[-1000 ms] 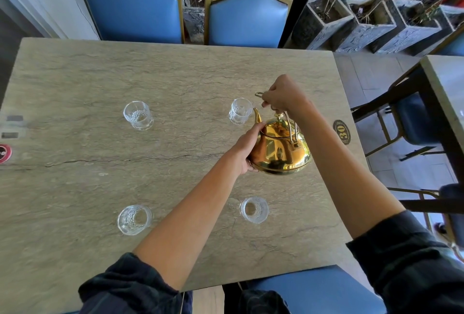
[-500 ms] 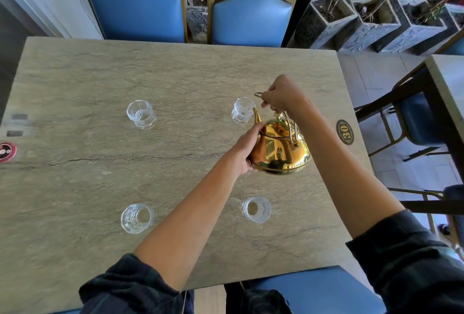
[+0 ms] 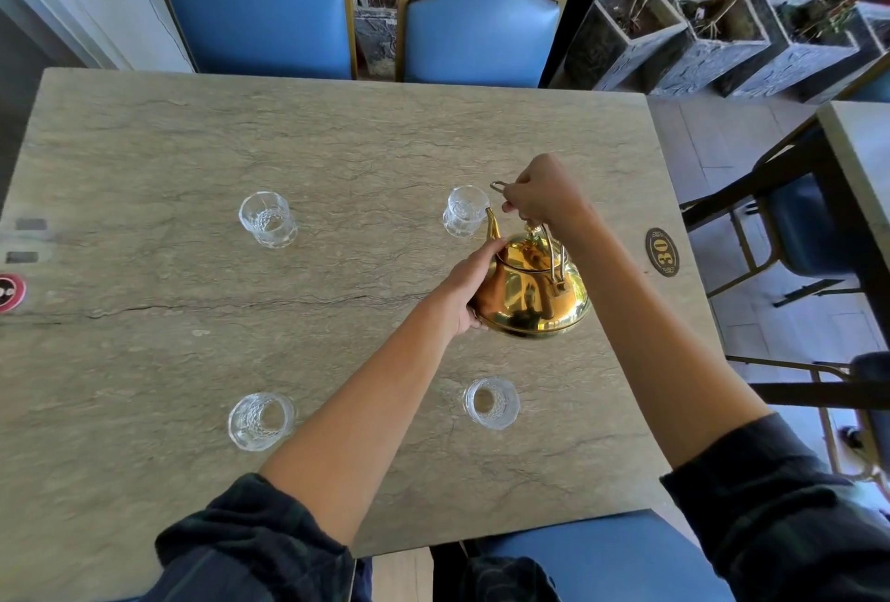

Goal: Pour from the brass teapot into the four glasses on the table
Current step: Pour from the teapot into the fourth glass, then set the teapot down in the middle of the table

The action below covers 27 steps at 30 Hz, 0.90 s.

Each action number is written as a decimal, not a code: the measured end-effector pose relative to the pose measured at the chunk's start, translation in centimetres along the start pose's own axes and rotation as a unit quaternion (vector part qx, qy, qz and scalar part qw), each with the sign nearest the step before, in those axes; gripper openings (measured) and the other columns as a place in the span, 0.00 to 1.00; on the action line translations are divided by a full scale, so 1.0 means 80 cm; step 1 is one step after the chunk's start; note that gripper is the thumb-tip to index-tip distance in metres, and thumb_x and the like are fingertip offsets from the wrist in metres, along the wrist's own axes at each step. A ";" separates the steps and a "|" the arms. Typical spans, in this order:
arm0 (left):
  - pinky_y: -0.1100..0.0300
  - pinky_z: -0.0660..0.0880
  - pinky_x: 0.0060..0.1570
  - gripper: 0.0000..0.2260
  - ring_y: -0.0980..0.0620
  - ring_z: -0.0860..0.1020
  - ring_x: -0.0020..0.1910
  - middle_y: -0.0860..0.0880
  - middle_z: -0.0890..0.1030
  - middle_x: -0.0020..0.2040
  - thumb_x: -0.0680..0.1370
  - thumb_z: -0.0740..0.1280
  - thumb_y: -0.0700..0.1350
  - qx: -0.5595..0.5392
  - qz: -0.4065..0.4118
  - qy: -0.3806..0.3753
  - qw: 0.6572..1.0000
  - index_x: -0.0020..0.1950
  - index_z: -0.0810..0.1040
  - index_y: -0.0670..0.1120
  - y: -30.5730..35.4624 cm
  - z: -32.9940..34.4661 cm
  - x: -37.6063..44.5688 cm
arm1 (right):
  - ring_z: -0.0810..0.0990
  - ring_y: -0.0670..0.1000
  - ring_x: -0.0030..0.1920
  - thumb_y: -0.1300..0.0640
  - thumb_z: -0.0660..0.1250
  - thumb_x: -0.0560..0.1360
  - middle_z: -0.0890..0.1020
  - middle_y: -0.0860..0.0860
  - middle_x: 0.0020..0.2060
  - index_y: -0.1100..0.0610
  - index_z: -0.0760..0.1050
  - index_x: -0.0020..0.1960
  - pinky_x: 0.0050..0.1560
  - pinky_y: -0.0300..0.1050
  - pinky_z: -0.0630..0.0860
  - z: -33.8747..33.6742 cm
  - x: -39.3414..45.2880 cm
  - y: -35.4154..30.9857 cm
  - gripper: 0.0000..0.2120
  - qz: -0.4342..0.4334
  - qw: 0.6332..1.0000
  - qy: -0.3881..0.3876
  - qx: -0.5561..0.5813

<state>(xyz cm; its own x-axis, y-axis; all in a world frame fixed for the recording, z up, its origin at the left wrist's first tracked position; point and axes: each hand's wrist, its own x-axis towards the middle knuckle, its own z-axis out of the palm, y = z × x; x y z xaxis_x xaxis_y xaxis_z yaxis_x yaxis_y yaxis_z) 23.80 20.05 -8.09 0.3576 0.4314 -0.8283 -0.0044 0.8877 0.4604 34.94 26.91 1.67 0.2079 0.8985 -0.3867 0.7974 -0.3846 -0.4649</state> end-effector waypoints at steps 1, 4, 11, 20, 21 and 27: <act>0.34 0.75 0.67 0.33 0.39 0.81 0.62 0.42 0.83 0.61 0.71 0.72 0.70 -0.001 0.001 0.000 1.000 0.69 0.77 0.50 0.000 -0.002 0.002 | 0.73 0.50 0.24 0.63 0.67 0.75 0.83 0.62 0.34 0.70 0.85 0.44 0.35 0.45 0.74 0.003 -0.001 0.002 0.11 0.001 1.000 0.005 0.013; 0.34 0.76 0.66 0.31 0.40 0.82 0.61 0.42 0.85 0.61 0.72 0.74 0.67 -0.018 0.009 -0.001 1.000 0.68 0.79 0.49 -0.002 -0.010 0.007 | 0.74 0.54 0.25 0.65 0.65 0.73 0.84 0.64 0.32 0.71 0.83 0.41 0.35 0.48 0.73 0.013 -0.002 0.012 0.11 0.009 0.999 0.018 0.046; 0.49 0.82 0.57 0.33 0.47 0.84 0.60 0.47 0.86 0.63 0.69 0.77 0.64 -0.028 0.095 0.027 0.995 0.69 0.78 0.52 -0.009 -0.023 0.012 | 0.74 0.54 0.28 0.60 0.65 0.76 0.76 0.59 0.29 0.72 0.78 0.39 0.34 0.50 0.71 0.027 -0.027 0.027 0.15 0.017 0.990 0.019 0.136; 0.58 0.79 0.56 0.35 0.55 0.81 0.62 0.51 0.81 0.67 0.76 0.76 0.56 -0.009 0.215 0.032 0.976 0.79 0.67 0.55 -0.026 -0.064 -0.037 | 0.71 0.55 0.32 0.59 0.63 0.80 0.75 0.58 0.32 0.65 0.76 0.42 0.36 0.50 0.68 0.028 -0.118 -0.004 0.11 -0.025 0.966 0.001 0.257; 0.58 0.78 0.57 0.36 0.55 0.81 0.62 0.52 0.81 0.68 0.76 0.76 0.57 -0.007 0.217 0.039 0.975 0.80 0.66 0.55 -0.028 -0.071 -0.044 | 0.71 0.55 0.32 0.60 0.63 0.80 0.75 0.58 0.32 0.68 0.77 0.44 0.36 0.50 0.68 0.031 -0.127 -0.010 0.12 -0.027 0.962 0.002 0.271; 0.56 0.78 0.59 0.46 0.51 0.80 0.65 0.50 0.78 0.70 0.68 0.79 0.66 0.025 0.200 0.156 0.967 0.80 0.67 0.51 -0.063 -0.122 -0.077 | 0.75 0.55 0.31 0.61 0.60 0.83 0.77 0.57 0.32 0.67 0.76 0.46 0.32 0.49 0.74 0.069 -0.173 -0.034 0.12 -0.035 0.950 -0.042 0.306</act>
<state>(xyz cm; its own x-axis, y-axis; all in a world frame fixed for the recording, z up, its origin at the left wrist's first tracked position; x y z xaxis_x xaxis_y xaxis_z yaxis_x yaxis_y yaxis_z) 12.48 14.45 -8.42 0.0366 0.7729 -0.6334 -0.0364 0.6345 0.7721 26.74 14.37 3.88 0.0996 0.9162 -0.3882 0.3231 -0.3988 -0.8582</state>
